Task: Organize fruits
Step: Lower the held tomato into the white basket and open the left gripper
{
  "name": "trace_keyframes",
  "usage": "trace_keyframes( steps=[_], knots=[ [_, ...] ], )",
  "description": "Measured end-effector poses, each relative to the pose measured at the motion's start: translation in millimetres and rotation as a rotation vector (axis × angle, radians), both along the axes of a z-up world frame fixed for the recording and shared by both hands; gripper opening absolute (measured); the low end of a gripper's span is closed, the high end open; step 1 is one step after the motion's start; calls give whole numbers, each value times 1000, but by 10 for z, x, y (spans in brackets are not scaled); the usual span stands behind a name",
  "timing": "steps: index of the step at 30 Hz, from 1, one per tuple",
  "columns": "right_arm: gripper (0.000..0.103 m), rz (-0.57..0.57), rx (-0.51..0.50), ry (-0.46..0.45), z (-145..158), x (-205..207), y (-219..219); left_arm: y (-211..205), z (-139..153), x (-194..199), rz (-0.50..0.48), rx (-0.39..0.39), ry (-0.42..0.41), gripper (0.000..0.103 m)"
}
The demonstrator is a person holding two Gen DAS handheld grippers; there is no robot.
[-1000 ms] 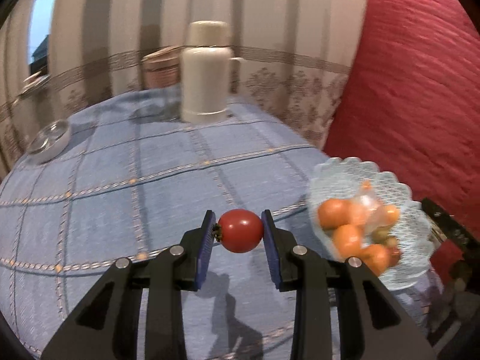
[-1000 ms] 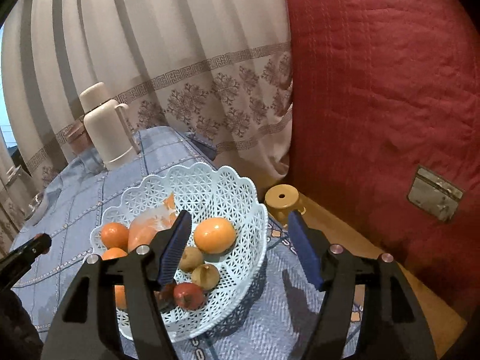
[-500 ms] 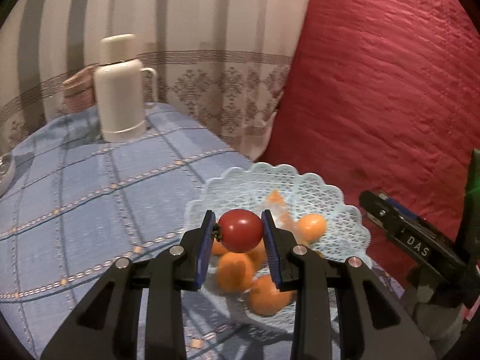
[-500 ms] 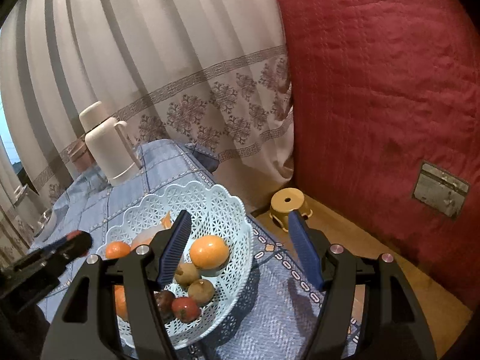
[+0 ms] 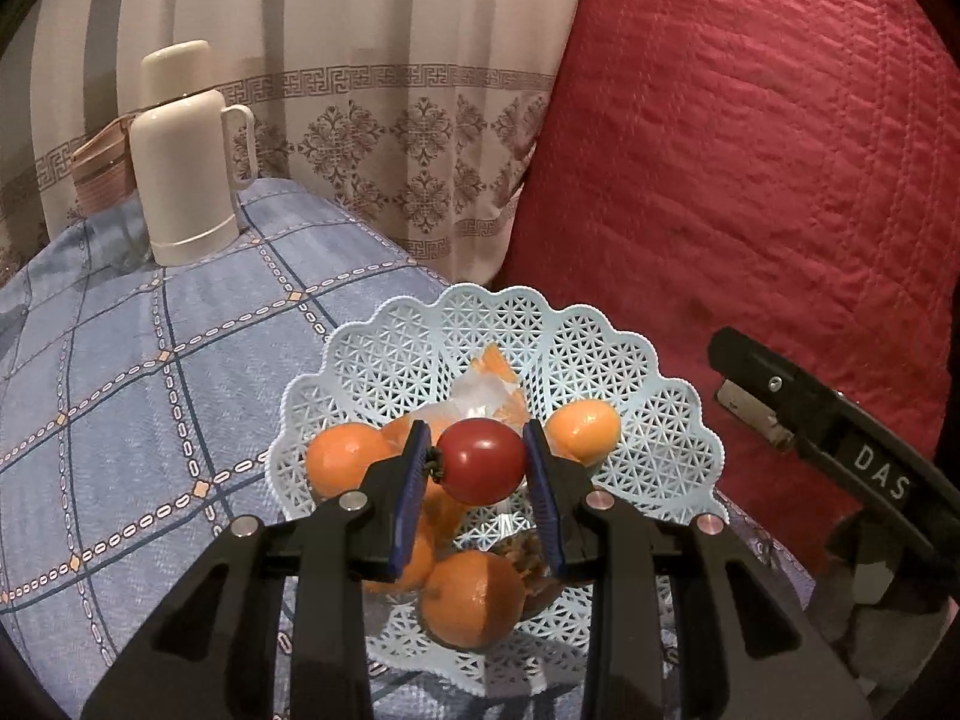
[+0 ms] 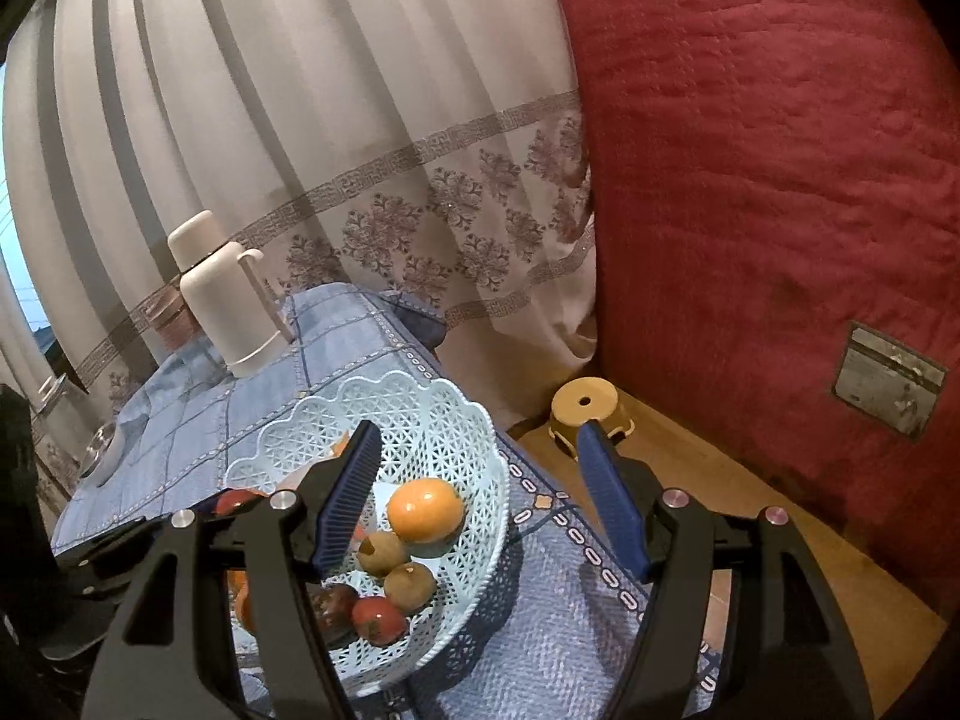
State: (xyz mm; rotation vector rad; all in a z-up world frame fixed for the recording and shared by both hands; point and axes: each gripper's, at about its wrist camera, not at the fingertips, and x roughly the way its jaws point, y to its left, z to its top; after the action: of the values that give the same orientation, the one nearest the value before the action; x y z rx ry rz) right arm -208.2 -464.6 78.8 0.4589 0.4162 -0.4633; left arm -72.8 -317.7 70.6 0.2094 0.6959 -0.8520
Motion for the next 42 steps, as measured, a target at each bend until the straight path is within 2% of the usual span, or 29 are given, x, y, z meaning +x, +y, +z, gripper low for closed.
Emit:
trace_keyframes(
  steps=[37, 42],
  knots=[
    [70, -14, 2, -6, 34, -29, -6, -47, -12, -60, -19, 3, -13, 32],
    [70, -14, 2, -5, 35, -27, -8, -48, -24, -54, -16, 1, -5, 36]
  ],
)
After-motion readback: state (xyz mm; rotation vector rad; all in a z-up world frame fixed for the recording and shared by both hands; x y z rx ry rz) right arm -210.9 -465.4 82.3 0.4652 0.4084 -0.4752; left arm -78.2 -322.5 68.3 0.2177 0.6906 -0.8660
